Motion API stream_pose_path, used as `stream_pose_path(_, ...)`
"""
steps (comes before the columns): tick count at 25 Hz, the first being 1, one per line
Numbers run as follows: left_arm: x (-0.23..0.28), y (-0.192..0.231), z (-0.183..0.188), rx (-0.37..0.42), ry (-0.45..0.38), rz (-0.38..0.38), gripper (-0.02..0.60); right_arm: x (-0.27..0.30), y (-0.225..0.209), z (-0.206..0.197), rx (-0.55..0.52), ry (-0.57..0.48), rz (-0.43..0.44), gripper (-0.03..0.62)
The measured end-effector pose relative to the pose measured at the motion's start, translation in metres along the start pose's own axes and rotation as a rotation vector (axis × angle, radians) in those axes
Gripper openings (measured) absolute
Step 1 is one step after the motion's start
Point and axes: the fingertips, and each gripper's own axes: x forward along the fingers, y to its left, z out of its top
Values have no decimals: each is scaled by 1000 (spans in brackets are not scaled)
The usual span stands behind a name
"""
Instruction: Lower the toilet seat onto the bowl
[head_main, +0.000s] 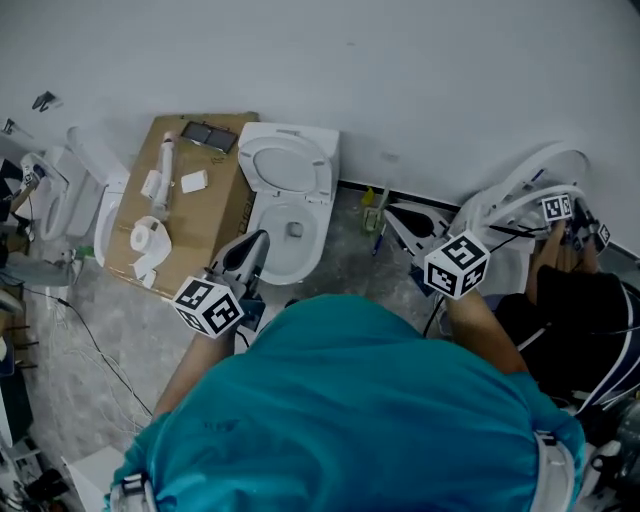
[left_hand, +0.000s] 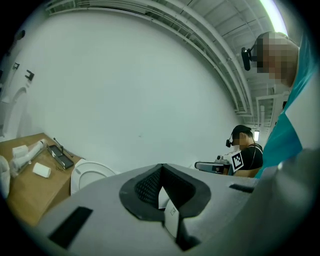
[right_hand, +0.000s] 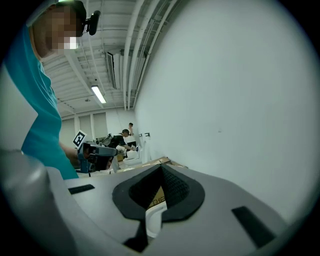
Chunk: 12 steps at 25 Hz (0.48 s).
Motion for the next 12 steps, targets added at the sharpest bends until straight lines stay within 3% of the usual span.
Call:
stream_pose_path(6, 7, 52, 6, -33, -37, 32, 2, 54, -16, -1, -7, 39, 25, -11)
stream_pose_path(12, 24, 125, 19, -69, -45, 16, 2, 133, -31, 23, -29, 61, 29, -11)
